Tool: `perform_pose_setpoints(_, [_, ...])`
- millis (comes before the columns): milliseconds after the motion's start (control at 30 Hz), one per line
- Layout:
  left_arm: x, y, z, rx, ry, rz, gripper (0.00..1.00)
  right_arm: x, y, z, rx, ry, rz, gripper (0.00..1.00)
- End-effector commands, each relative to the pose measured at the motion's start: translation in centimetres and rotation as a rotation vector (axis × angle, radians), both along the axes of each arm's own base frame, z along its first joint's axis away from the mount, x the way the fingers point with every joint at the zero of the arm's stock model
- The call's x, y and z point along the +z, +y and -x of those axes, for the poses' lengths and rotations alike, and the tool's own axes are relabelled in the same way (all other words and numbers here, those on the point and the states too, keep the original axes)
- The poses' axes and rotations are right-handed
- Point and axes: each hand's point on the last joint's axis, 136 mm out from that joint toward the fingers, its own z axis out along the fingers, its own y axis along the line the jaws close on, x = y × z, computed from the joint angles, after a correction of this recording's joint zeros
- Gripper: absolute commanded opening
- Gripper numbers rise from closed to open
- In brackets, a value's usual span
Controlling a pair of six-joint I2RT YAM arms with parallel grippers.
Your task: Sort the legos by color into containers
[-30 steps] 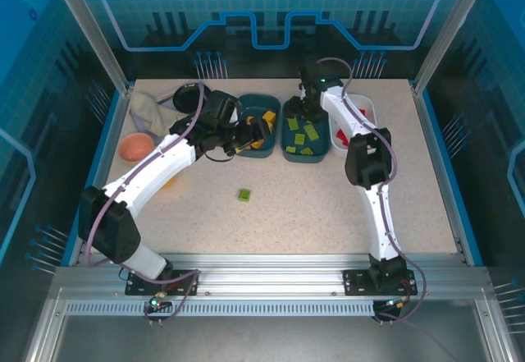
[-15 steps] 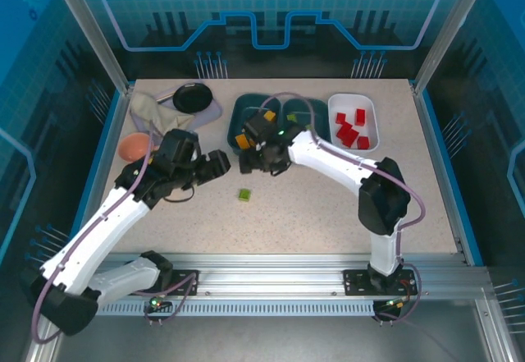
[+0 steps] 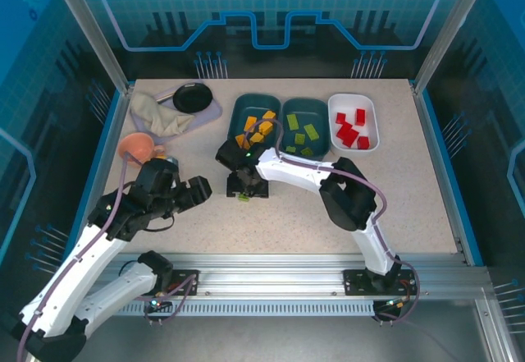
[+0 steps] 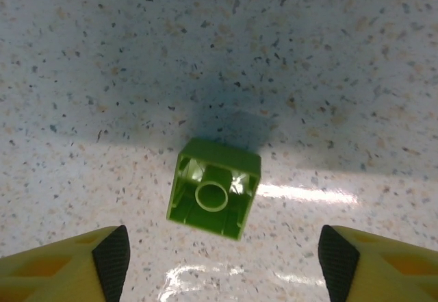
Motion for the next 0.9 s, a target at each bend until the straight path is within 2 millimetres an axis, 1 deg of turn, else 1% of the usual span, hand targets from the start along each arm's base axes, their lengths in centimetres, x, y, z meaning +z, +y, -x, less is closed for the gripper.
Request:
perform_pose_setpoints(0, [-0.9, 0.1, 1.1, -0.013, 0.038, -0.004, 0.85, -0.9, 0.5, -0.2, -0.037, 0.024, 0.018, 0.7])
perform_pose_setpoints(133, [-0.7, 0.2, 1.4, -0.023, 0.031, -0.003, 0.85, -2.4, 0.2, -0.2, -0.053, 0.054, 0.058, 0.62])
perform_pose_setpoints(200, [-0.7, 0.2, 1.5, -0.027, 0.031, -0.004, 0.85, -2.8, 0.0, -0.2, -0.061, 0.055, 0.069, 0.55])
perform_pose_setpoints(333, [-0.6, 0.1, 1.5, -0.034, 0.029, -0.001, 0.85, -3.0, -0.1, -0.2, -0.058, 0.058, 0.084, 0.4])
perform_pose_setpoints(400, [-0.6, -0.1, 1.4, -0.04, 0.025, 0.007, 0.85, -2.5, -0.3, -0.5, -0.052, 0.04, 0.094, 0.34])
perform_pose_setpoints(433, [-0.6, -0.2, 1.3, -0.043, 0.024, 0.011, 0.85, -1.9, -0.5, -0.7, -0.044, 0.02, 0.097, 0.3])
perform_pose_setpoints(533, [-0.5, -1.4, 0.7, -0.075, 0.015, 0.051, 0.84, 0.7, -1.3, -1.8, -0.014, -0.063, 0.108, 0.25])
perform_pose_setpoints(633, [-0.1, -3.1, -0.4, -0.12, 0.001, 0.099, 0.84, 3.9, -3.3, -3.3, 0.014, -0.142, 0.127, 0.24])
perform_pose_setpoints(700, [0.5, -4.3, -1.3, -0.154, -0.012, 0.132, 0.84, 5.9, -5.3, -4.5, 0.021, -0.188, 0.144, 0.24])
perform_pose_setpoints(767, [1.2, -5.8, -2.4, -0.194, -0.03, 0.172, 0.84, 7.5, -7.9, -6.0, 0.022, -0.225, 0.166, 0.24])
perform_pose_setpoints(833, [1.8, -7.4, -3.9, -0.228, -0.04, 0.209, 0.84, 8.4, -10.9, -7.8, 0.019, -0.243, 0.202, 0.24])
perform_pose_setpoints(867, [2.0, -8.1, -4.5, -0.237, -0.044, 0.22, 0.84, 8.4, -12.0, -8.5, 0.018, -0.242, 0.219, 0.24])
